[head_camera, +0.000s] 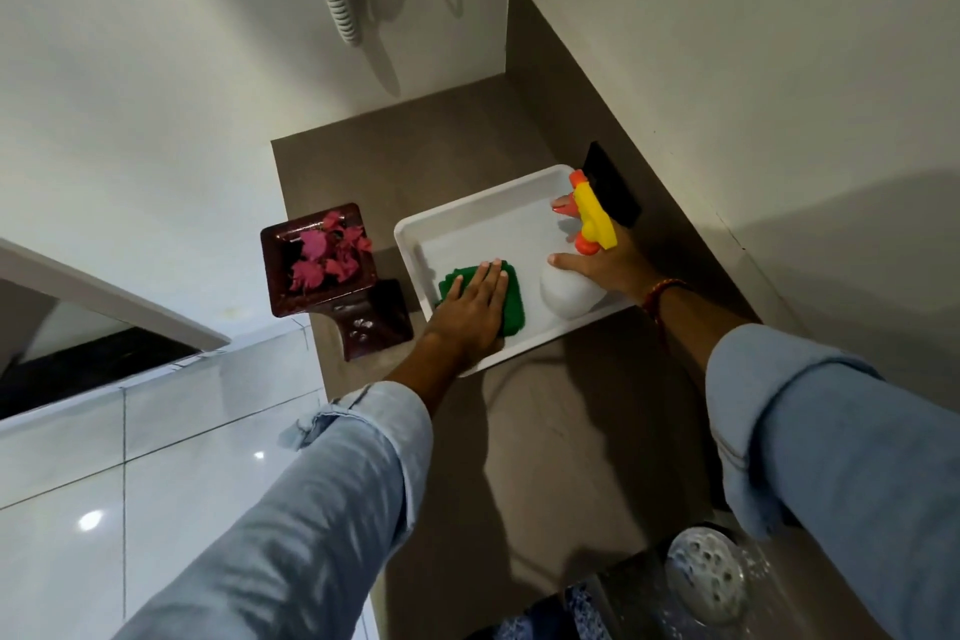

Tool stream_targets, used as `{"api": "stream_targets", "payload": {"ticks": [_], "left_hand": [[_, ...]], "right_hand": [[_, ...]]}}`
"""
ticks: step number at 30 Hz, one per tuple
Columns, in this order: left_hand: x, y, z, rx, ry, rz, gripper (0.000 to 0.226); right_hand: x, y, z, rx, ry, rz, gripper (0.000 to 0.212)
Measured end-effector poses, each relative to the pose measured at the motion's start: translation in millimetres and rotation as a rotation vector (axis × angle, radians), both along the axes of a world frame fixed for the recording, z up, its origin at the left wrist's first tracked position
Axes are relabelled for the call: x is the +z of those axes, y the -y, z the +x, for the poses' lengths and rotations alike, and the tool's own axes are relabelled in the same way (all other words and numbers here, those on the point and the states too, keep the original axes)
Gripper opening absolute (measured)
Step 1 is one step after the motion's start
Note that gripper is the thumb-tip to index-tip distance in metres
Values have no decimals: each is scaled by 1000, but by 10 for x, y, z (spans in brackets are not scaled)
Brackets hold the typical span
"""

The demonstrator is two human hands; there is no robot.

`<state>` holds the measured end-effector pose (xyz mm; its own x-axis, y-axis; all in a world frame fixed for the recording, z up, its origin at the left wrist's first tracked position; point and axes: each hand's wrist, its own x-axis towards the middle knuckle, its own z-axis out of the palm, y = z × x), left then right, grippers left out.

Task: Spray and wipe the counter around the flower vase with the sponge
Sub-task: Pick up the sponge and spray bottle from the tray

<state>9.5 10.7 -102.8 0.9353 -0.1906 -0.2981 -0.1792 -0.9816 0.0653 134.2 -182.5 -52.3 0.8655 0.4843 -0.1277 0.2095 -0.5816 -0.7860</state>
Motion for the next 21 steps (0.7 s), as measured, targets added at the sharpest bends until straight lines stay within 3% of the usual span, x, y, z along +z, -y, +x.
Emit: {"api": "stream_targets", "payload": {"ticks": [3, 7, 9, 16, 21], "left_hand": [[-7, 57, -11, 29, 76, 18, 64], [9, 48, 11, 75, 126, 43, 56], [43, 58, 1, 89, 150, 51, 54], [516, 10, -387, 126, 527, -106, 56], [906, -60, -1239, 188, 518, -190, 74]], "right_hand": [[-38, -78, 17, 6, 31, 46, 81], [-22, -225, 44, -92, 68, 113, 59], [-23, -291, 41, -51, 66, 182, 60], [463, -419, -258, -72, 161, 366, 77], [898, -543, -966, -58, 184, 399, 68]]}}
